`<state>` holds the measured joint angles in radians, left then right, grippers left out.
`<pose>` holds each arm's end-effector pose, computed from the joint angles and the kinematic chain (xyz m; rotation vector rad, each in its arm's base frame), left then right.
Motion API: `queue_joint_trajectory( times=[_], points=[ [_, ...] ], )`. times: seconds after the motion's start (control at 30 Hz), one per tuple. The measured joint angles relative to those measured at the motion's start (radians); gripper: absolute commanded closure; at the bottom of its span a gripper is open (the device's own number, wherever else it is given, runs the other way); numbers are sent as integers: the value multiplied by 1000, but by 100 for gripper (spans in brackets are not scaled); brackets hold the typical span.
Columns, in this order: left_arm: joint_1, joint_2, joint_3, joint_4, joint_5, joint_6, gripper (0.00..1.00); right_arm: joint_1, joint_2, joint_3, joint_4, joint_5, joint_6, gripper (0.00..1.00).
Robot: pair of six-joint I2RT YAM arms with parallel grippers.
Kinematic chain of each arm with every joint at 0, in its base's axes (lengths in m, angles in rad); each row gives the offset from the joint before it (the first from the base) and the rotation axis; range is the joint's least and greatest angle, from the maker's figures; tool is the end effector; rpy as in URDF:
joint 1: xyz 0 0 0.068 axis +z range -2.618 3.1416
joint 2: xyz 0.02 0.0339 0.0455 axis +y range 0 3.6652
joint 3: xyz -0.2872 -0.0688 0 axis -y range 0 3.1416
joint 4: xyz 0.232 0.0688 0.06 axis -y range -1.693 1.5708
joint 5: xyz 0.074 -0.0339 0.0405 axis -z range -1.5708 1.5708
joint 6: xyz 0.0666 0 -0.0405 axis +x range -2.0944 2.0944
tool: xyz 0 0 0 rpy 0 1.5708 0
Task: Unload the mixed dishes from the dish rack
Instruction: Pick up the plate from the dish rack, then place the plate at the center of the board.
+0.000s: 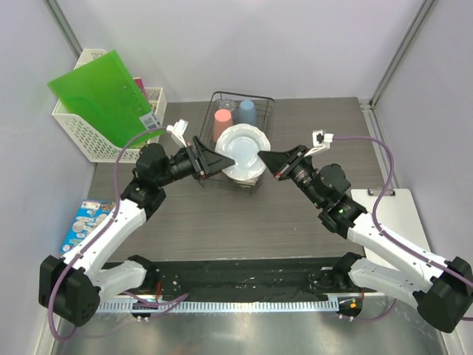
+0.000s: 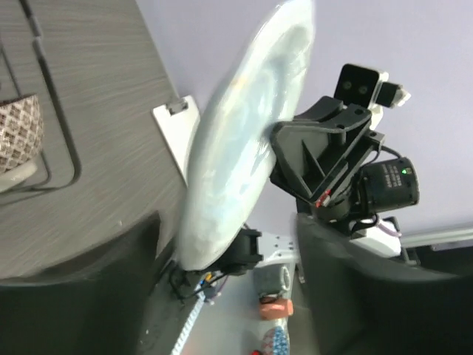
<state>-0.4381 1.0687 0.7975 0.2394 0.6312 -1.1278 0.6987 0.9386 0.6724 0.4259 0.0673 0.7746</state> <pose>0.2089 -0.1413 0.3568 -0.0728 1.8886 -1.6484 0.1779 0.1436 0.3644 0.1174 1.5126 1.1578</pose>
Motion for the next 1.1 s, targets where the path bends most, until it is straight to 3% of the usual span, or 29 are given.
queue_joint_trajectory(
  times=[0.27,0.4,0.5,0.67,0.87,1.1],
  points=[
    [31,-4,133,-287,-166,127,0,-2,1,13,-195,32,-68,99],
    [73,-58,186,-444,-362,170,0,-25,-3,58,-355,127,-97,99],
    [80,-116,201,-566,-524,193,0,-106,-2,129,-494,215,-97,99],
    [80,-184,198,-718,-680,227,0,-370,28,198,-567,261,-14,99],
    [80,-239,166,-831,-698,283,0,-652,260,241,-571,192,156,99],
    [80,-347,98,-921,-693,347,0,-702,663,428,-593,146,161,99]
  ],
)
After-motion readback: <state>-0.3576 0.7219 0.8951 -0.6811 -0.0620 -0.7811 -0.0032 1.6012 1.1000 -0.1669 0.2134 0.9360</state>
